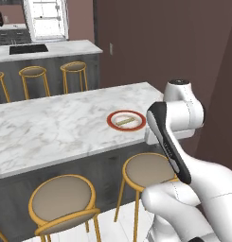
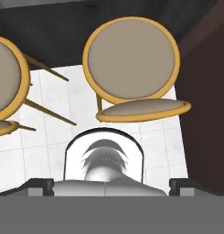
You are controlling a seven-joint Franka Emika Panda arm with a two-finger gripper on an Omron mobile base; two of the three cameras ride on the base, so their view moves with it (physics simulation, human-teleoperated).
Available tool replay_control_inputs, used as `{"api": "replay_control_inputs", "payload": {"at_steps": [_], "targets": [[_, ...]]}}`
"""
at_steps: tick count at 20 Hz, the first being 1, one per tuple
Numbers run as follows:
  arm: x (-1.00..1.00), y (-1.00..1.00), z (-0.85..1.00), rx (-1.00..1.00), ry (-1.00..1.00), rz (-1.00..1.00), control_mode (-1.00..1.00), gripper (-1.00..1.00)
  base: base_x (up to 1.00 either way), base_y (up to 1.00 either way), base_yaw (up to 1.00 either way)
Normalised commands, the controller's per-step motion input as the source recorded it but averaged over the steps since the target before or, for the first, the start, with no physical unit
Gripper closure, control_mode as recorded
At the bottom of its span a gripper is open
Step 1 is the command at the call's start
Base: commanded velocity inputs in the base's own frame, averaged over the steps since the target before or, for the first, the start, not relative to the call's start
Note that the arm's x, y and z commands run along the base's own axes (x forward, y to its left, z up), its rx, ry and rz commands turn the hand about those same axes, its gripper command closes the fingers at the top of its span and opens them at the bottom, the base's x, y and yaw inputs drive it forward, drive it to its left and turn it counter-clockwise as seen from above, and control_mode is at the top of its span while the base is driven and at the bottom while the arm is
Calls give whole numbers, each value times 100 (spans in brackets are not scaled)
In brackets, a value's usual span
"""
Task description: Retrieve the butter from the fridge and place it on a plate on the dining table. Then retrieve the butter knife by the fridge and place it near the plate.
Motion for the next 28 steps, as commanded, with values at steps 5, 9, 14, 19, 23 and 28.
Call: {"api": "replay_control_inputs", "payload": {"at_steps": [5, 9, 14, 19, 23, 28], "targets": [[0, 0, 0, 0, 0, 0, 100, -100, -70, 64, 22], [0, 0, 0, 0, 0, 0, 100, -100, -63, 95, 23], [0, 0, 0, 0, 0, 0, 100, -100, -64, 59, 13], [0, 0, 0, 0, 0, 0, 100, -100, -10, -14, 3], [0, 0, 0, 0, 0, 0, 100, -100, -24, -12, 2], [0, 0, 0, 0, 0, 0, 100, -100, -92, -40, 6]]}}
